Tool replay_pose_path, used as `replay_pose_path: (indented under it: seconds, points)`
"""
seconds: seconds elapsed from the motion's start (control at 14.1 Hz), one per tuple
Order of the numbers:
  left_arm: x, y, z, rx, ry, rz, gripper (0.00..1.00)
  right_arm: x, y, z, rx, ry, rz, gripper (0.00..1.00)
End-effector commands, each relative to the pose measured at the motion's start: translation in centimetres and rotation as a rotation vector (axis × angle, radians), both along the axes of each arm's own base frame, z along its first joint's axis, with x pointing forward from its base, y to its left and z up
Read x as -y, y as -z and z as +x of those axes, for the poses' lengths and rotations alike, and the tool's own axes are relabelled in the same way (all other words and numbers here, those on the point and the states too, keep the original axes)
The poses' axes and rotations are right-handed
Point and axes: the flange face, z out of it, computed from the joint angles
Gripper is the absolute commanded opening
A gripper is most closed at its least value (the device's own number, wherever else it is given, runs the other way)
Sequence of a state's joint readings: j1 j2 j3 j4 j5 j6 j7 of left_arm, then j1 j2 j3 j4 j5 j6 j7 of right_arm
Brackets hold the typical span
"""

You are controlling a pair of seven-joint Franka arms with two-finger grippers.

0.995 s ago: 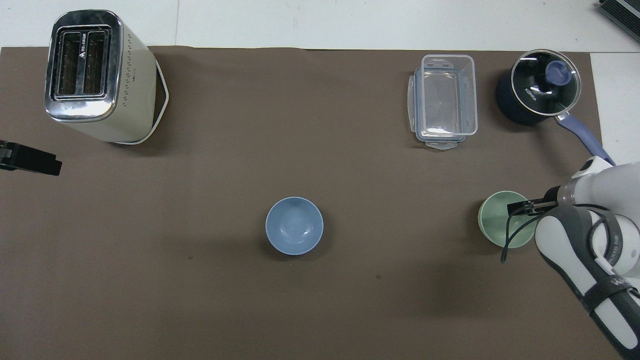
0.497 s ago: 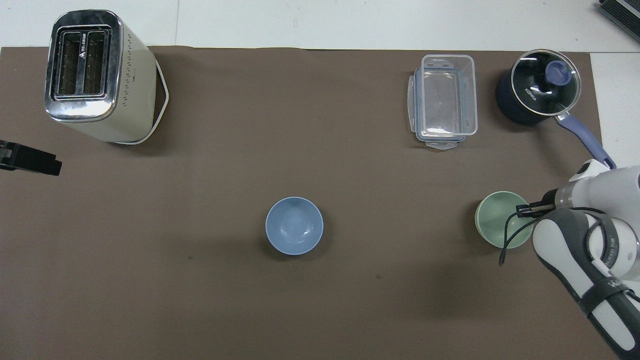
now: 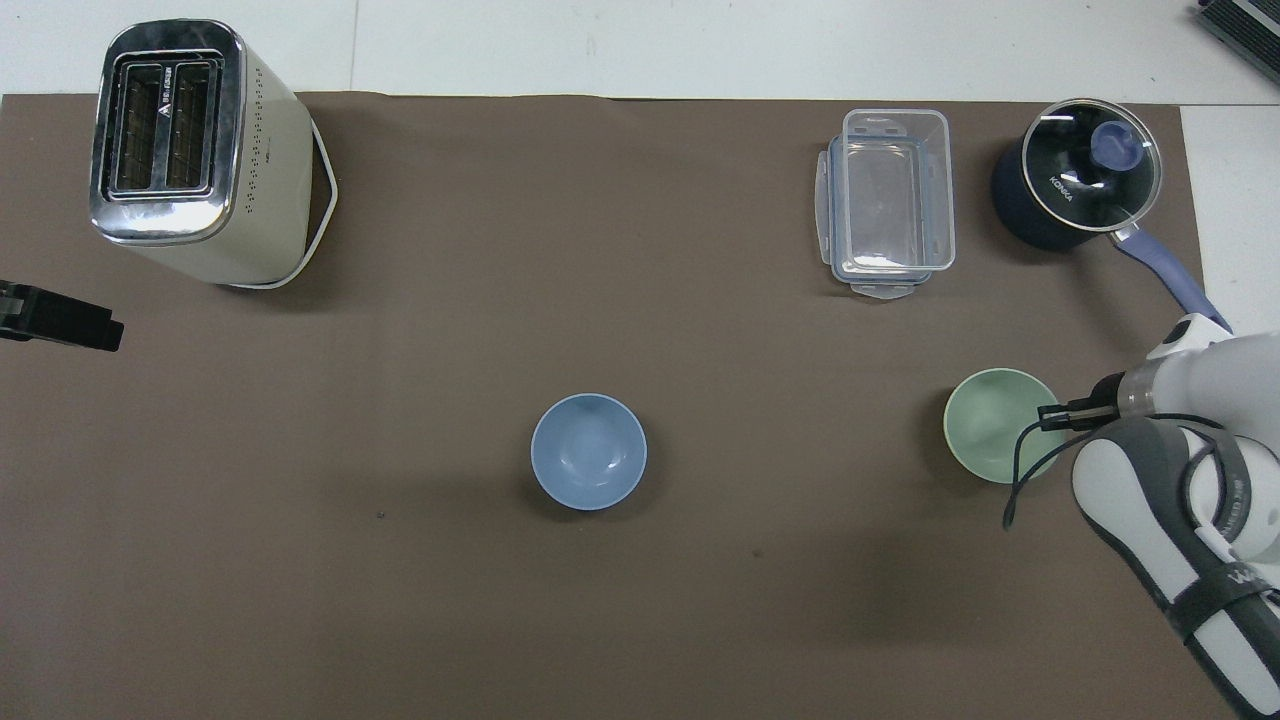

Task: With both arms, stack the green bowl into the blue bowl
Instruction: 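Reach the right gripper to the green bowl rim and grasp it, then lift the green bowl with the right gripper toward the blue bowl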

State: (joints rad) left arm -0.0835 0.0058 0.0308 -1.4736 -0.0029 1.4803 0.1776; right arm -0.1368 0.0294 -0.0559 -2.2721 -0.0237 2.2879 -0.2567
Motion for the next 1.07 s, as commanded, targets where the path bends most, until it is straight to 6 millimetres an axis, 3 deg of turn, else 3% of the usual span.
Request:
replay_pose_path:
  seconds: [0.0, 0.14, 0.5, 0.99]
  points:
    - [-0.4, -0.2, -0.7, -0.005, 0.001, 0.016, 1.0, -0.4, -3.8, 0.2, 0.001, -0.033, 0.009, 0.0]
    - [-0.4, -0.2, -0.7, -0.005, 0.001, 0.016, 1.0, -0.8, -5.7, 0.3, 0.009, -0.032, 0.018, 0.0]
    - [-0.4, -0.2, -0.7, -0.005, 0.001, 0.016, 1.0, -5.6, -11.2, 2.1, 0.009, -0.023, 0.072, 0.0]
    - [-0.4, -0.2, -0.7, -0.006, 0.001, 0.017, 1.0, -18.9, -13.4, 3.2, 0.044, 0.089, 0.082, 0.0]
